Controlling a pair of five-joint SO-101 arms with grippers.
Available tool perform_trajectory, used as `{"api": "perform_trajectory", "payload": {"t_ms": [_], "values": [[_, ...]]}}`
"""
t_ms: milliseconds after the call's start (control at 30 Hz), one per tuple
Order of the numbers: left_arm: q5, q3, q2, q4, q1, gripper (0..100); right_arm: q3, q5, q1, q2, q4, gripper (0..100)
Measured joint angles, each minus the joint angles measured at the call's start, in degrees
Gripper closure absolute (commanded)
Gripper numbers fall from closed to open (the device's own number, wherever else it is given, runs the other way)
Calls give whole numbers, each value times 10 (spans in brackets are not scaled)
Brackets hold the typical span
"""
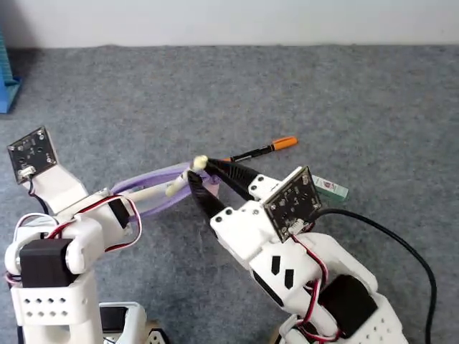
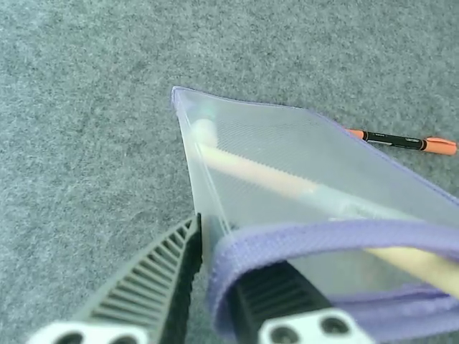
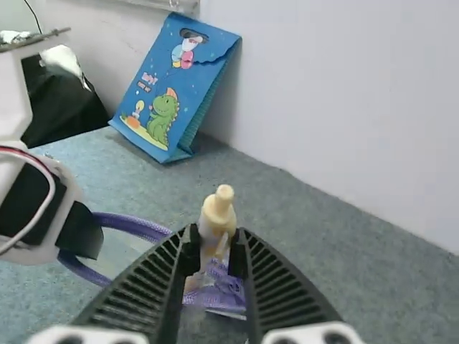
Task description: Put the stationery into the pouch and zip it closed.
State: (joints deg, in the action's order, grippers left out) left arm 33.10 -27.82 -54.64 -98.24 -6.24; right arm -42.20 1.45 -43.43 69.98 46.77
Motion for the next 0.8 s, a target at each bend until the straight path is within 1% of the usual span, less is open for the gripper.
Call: {"api": "perform_trajectory", "payload": {"t_ms": [100, 233, 333, 467, 633, 800], "values": [[0, 0, 0, 0, 0, 988, 0, -44, 0, 1, 15, 991], [0, 0, 0, 0, 0, 988, 0, -119, 3, -58, 18, 991], [0, 0, 1, 0, 0, 988, 0, -156, 1, -98, -6, 991], [0, 0, 1, 0, 0, 988, -1, -170, -8, -131, -33, 991], [0, 0, 1, 0, -1, 988, -1, -171, -53, -153, -40, 991], [0, 0, 1, 0, 0, 988, 0, -171, -58, -181, -47, 991]]}}
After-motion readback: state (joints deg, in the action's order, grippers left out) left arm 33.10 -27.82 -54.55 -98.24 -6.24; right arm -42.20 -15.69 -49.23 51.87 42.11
